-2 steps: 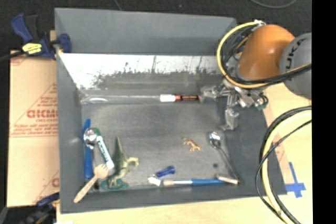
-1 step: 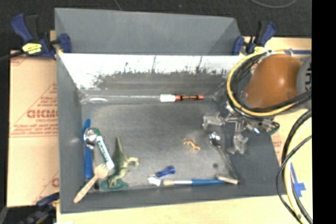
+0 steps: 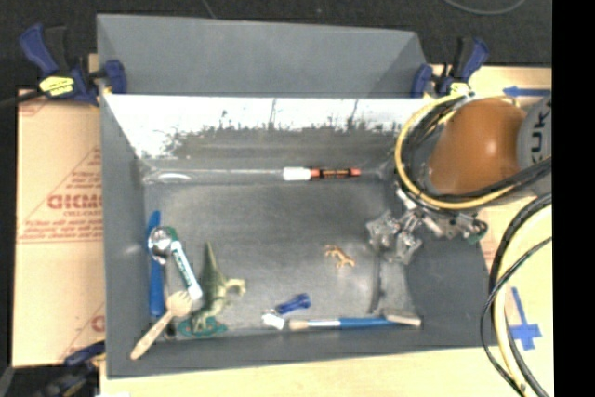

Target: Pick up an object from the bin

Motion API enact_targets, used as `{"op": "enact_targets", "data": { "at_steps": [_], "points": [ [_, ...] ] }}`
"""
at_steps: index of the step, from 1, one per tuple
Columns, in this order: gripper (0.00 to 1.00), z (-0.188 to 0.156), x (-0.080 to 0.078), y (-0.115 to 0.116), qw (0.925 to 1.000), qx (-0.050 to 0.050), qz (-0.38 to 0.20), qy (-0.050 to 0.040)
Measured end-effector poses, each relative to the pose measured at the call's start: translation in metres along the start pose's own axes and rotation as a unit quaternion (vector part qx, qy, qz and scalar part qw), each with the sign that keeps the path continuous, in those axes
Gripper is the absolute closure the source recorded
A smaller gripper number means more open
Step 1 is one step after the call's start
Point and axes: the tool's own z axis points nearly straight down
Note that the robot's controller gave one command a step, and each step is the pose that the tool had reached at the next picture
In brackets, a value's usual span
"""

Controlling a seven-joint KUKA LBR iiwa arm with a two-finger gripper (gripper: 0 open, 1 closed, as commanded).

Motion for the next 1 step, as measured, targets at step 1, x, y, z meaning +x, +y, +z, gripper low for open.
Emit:
{"op": "enact_targets", "data": {
  "at_steps": [1],
  "points": [
    [1.0,0.0017,-0.0096,-0.0028,0.9999,0.0,0.011,-0.0012]
  ]
}}
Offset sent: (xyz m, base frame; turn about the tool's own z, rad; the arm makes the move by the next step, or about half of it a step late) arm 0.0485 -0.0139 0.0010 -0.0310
